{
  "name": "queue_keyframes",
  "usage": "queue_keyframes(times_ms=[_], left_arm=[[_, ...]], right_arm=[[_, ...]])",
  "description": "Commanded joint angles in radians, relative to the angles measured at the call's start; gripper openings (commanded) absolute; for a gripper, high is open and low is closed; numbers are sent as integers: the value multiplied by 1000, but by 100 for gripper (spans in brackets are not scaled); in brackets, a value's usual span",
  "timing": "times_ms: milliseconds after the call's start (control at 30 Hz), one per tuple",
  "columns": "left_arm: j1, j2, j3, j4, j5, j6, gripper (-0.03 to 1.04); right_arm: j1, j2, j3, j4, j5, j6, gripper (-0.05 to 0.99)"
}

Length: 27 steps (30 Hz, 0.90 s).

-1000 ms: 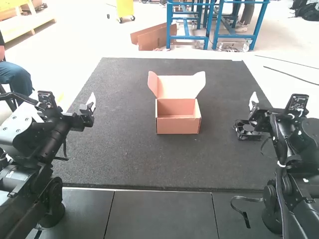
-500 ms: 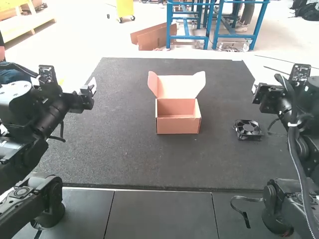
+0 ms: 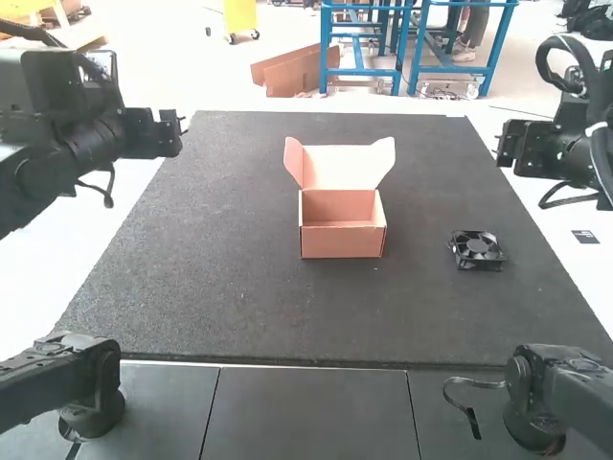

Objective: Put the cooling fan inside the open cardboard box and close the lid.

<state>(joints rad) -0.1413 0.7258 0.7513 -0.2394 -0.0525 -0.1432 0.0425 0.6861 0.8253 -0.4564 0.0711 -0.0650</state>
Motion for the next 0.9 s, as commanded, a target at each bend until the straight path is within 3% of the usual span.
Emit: queue_keyframes(times_ms=[0, 133, 367, 600, 867], left_arm=[[3, 27, 88, -37, -4, -25, 97], [6, 49, 122, -89, -6, -35, 97], [-6, 100, 146, -230, -1, -33, 97], [-38, 138, 158, -314, -1, 8, 97], [-49, 155, 158, -330, -1, 27, 97]], right_arm=[[-9, 24, 77, -14, -2, -24, 90], [-16, 76, 126, -56, 12, -73, 83], [-66, 234, 222, -179, 38, -53, 86], [-119, 343, 239, -291, -4, -125, 89], [-127, 467, 239, -334, -4, -208, 89]])
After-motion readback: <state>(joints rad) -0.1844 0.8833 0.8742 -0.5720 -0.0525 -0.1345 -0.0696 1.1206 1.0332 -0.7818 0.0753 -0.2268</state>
